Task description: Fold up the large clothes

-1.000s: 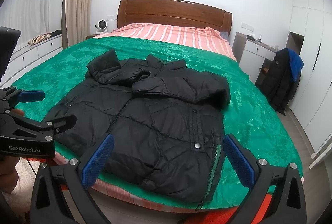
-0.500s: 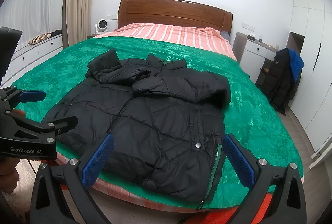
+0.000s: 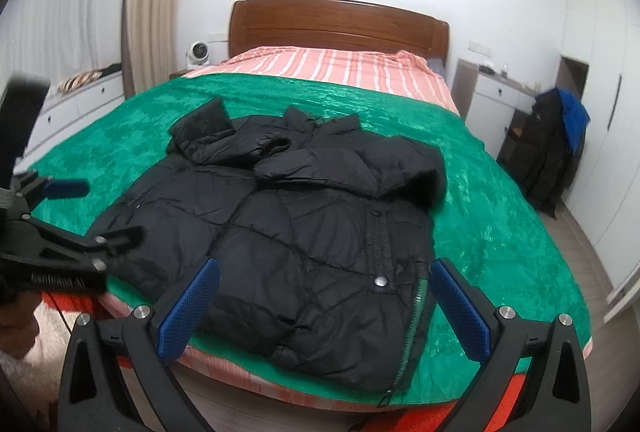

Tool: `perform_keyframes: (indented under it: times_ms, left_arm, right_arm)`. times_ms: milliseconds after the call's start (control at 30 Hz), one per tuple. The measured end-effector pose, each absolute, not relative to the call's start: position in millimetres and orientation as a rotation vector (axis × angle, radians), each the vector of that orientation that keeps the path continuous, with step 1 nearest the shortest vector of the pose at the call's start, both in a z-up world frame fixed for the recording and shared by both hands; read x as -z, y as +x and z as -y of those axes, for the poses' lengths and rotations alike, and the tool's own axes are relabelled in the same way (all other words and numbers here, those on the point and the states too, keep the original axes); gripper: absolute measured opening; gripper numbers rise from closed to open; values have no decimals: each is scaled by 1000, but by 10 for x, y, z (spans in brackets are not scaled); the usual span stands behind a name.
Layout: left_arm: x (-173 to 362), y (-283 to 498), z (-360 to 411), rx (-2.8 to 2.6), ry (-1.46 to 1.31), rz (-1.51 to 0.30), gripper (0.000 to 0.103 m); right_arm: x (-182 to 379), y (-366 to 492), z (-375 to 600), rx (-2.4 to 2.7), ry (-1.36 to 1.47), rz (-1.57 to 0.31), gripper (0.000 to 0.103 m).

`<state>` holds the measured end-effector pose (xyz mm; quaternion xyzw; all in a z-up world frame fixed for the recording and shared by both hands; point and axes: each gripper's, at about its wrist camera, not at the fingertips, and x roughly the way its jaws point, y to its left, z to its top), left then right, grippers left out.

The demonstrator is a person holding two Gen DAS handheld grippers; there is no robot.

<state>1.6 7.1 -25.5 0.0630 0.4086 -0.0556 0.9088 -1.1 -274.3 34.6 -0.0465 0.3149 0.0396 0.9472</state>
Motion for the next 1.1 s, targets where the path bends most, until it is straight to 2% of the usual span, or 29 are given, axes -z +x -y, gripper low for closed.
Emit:
perform_keyframes:
  times_ms: [133, 267, 500, 533, 567, 600, 633, 667, 700, 733, 867, 1000, 1033, 1100]
  left_arm:
    - [582, 418, -814, 48, -57, -1007, 103]
    - [1030, 702, -1550, -5, -200, -1143, 102]
    - [1550, 795, -1840, -10, -241, -1232, 103]
    - [1556, 784, -1862, -10, -259, -1223, 100]
    - [1548, 771, -1867, -4, -264, -1216, 81]
    - [1517, 742, -1859, 36, -283, -1206, 66]
    - [1500, 704, -1846, 71, -296, -1203, 36]
    - [1460, 674, -1818, 80, -284, -1200, 26]
    - [1398, 633, -1758, 71, -243, -1191, 22]
    - [1328, 574, -1699, 85, -209, -1180, 18]
    - [1235, 349, -1510, 156, -141, -1190, 18]
    - [1415, 308, -1412, 127, -58, -1225, 18]
    - [1397, 309, -1395, 122, -35, -1227, 20]
    - [1311, 312, -1369, 108, 32, -1233, 31]
  right_arm:
    - [-227, 171, 3395, -5, 61, -676, 103]
    - [233, 463, 3926, -22, 219, -876, 103]
    - [1126, 767, 4047, -137, 360, -1133, 103]
    - [1179, 784, 4044, -153, 377, -1152, 97]
    - [1190, 794, 4031, -167, 394, -1162, 87]
    - [1176, 806, 4025, -187, 406, -1162, 55]
    - [1117, 821, 4011, -201, 391, -1163, 39]
    - [1020, 832, 4007, -190, 345, -1154, 33]
    - [938, 839, 4008, -195, 323, -1143, 24]
    - [841, 829, 4026, -196, 301, -1130, 21]
    - [534, 761, 4127, -137, 188, -1081, 21]
    - [995, 767, 4101, -86, 197, -1180, 21]
    - [1041, 767, 4058, -77, 187, -1176, 21]
    - [1027, 746, 4034, -54, 194, -1143, 23]
